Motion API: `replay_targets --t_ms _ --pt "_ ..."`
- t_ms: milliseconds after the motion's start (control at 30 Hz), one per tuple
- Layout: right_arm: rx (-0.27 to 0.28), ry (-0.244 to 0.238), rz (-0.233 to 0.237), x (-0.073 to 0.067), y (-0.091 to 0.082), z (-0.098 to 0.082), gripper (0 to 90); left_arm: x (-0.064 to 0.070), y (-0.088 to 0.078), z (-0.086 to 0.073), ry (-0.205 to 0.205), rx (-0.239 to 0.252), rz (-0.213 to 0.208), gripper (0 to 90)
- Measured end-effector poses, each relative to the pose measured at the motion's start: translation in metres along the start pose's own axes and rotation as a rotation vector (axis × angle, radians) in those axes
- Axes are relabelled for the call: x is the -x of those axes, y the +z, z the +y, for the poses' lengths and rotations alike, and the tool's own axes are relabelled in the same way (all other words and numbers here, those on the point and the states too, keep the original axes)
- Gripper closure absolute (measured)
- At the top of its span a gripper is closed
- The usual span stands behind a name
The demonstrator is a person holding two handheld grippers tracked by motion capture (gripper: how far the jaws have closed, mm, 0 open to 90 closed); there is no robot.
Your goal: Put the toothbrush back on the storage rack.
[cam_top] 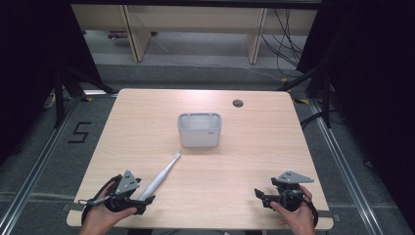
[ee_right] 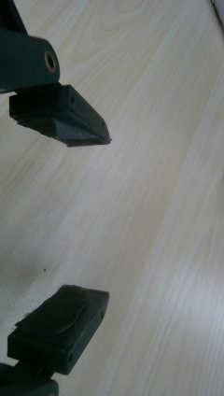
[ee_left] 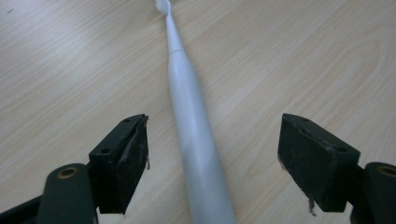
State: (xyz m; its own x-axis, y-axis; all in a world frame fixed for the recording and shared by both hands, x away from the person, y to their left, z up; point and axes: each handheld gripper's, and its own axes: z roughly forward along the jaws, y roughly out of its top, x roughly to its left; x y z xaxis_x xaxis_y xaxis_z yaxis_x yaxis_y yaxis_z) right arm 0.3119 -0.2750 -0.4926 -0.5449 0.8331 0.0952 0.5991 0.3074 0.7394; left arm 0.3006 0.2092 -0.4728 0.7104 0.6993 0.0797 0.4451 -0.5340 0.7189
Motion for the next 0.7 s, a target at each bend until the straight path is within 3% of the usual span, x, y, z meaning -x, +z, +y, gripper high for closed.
replay_targets --t_ms 33,67,133,200,633,667,700 --pt "0.000 0.000 0.000 0.000 0.000 0.000 21.2 0.000 0.000 0.000 0.000 0.000 0.000 25.3" --pt "0.000 0.001 0.003 0.000 0.000 0.000 21.2 -0.003 0.000 0.005 0.038 -0.021 0.007 26.3" --pt "-0.001 -0.002 0.001 0.000 0.000 0.000 21.2 -0.002 0.002 0.007 0.021 -0.016 0.003 27.5" --pt "-0.002 0.001 0.000 0.001 0.001 0.000 21.2 -0.005 0.004 0.011 0.052 -0.040 -0.007 29.3" --pt "-0.003 0.002 0.003 0.002 0.001 0.000 21.2 -0.012 0.013 0.025 0.023 -0.077 -0.031 33.4" --pt "-0.001 0.005 0.002 0.001 0.001 -0.001 21.3 -0.011 0.015 0.026 0.008 -0.076 -0.027 33.7" --pt "-0.006 0.040 0.015 -0.001 0.001 -0.001 21.3 -0.013 0.016 0.029 0.019 -0.084 -0.030 34.0"
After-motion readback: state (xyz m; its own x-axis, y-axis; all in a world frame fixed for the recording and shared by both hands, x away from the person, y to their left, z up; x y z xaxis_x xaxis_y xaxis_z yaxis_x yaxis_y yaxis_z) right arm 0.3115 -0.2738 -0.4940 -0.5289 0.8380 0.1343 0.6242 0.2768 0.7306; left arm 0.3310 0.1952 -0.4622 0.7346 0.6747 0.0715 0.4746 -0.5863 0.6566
